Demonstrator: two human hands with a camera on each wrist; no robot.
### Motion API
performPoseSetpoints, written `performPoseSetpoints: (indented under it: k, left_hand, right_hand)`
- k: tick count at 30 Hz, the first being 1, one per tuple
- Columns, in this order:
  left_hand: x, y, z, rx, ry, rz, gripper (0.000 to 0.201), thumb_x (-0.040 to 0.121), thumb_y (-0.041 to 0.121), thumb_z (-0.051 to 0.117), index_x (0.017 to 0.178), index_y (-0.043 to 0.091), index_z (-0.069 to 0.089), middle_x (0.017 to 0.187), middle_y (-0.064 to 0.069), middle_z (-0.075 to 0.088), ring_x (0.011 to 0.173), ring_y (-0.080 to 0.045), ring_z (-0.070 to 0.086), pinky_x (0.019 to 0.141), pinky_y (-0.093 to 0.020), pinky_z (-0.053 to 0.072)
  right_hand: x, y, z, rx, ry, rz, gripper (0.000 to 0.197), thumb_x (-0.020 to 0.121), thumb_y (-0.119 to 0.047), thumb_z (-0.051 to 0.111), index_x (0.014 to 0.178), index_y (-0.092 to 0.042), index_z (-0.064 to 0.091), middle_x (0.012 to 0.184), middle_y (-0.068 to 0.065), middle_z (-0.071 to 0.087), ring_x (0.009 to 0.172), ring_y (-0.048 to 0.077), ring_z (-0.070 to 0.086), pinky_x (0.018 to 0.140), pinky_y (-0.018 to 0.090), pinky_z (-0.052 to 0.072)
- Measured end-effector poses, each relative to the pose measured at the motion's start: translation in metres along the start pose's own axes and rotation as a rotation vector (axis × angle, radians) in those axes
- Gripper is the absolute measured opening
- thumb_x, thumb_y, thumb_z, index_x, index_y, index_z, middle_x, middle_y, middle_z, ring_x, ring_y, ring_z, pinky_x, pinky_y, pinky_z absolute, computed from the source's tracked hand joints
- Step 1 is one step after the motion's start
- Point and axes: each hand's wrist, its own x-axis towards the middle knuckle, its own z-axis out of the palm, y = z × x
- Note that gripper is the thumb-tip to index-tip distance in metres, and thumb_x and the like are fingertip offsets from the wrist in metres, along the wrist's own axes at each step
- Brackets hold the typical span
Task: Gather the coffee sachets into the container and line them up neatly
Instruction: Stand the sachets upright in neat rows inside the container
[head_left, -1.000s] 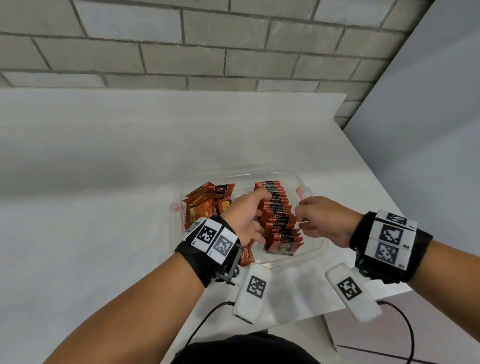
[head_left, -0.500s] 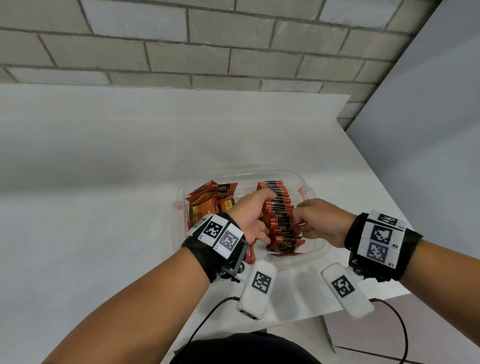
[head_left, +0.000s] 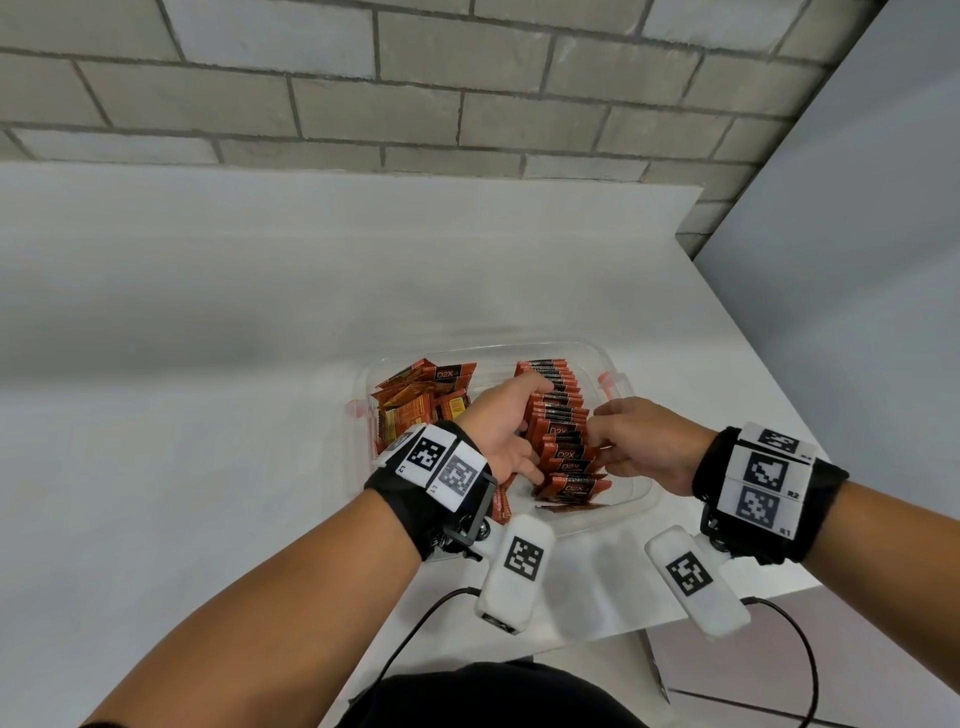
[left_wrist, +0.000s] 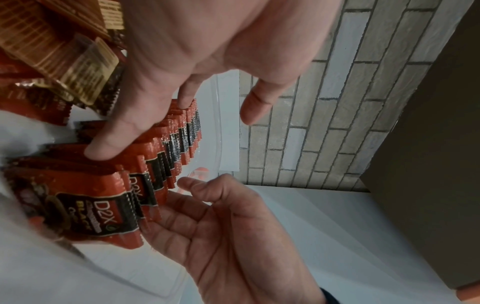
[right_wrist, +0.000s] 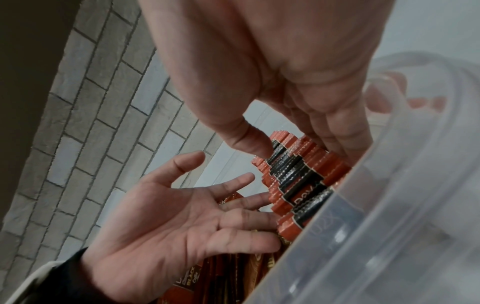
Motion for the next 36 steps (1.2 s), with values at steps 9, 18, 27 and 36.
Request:
performPoseSetpoints:
  k: [9, 18, 27, 36]
  left_hand:
    - [-0.067, 0.036, -0.051, 0.000, 0.072, 0.310, 0.054, 0.080, 0.032, 0.062, 0.128, 0.011, 0.049, 0.126, -0.016, 0.053, 0.107, -0.039, 0.058, 0.078, -0.047, 0.055]
    - [-0.092, 0.016, -0.134, 0.159, 0.525, 0.354, 0.015, 0.090, 0.030, 0.060, 0.100, 0.019, 0.061, 0.099, -0.008, 0.061, 0.068, -0.019, 0.058, 0.049, -0.026, 0.044]
    - [-0.081, -0.009, -0.135, 0.171, 0.445, 0.319, 0.029, 0.085, 0.007, 0.067, 0.109, 0.019, 0.056, 0.094, -0.011, 0.067, 0.064, -0.019, 0.065, 0.054, -0.030, 0.053]
    - [-0.077, -0.013, -0.139, 0.148, 0.429, 0.356, 0.031, 0.086, 0.009, 0.068, 0.112, 0.019, 0.056, 0.092, -0.010, 0.068, 0.064, -0.019, 0.066, 0.055, -0.032, 0.054]
  right_hand:
    - [-0.028, -0.022, -0.008, -0.244, 0.167, -0.211, 0.059, 0.088, -0.023, 0.060, 0.142, -0.019, 0.036, 0.137, 0.001, 0.047, 0.116, 0.019, 0.050, 0.085, 0.033, 0.049]
    - [-0.017, -0.058, 0.060, -0.745, 0.018, -0.354, 0.047, 0.089, -0.033, 0.060, 0.130, -0.014, 0.050, 0.126, 0.003, 0.055, 0.110, 0.017, 0.053, 0.095, 0.030, 0.045]
    - [-0.001, -0.072, 0.093, -0.669, -0.069, -0.206, 0.043, 0.087, -0.026, 0.062, 0.118, 0.004, 0.058, 0.081, 0.011, 0.058, 0.072, 0.022, 0.055, 0.065, 0.030, 0.044]
    - [-0.001, -0.072, 0.113, -0.505, -0.167, -0.208, 0.030, 0.087, -0.021, 0.067, 0.111, -0.011, 0.052, 0.090, 0.005, 0.053, 0.070, 0.016, 0.056, 0.058, 0.025, 0.056]
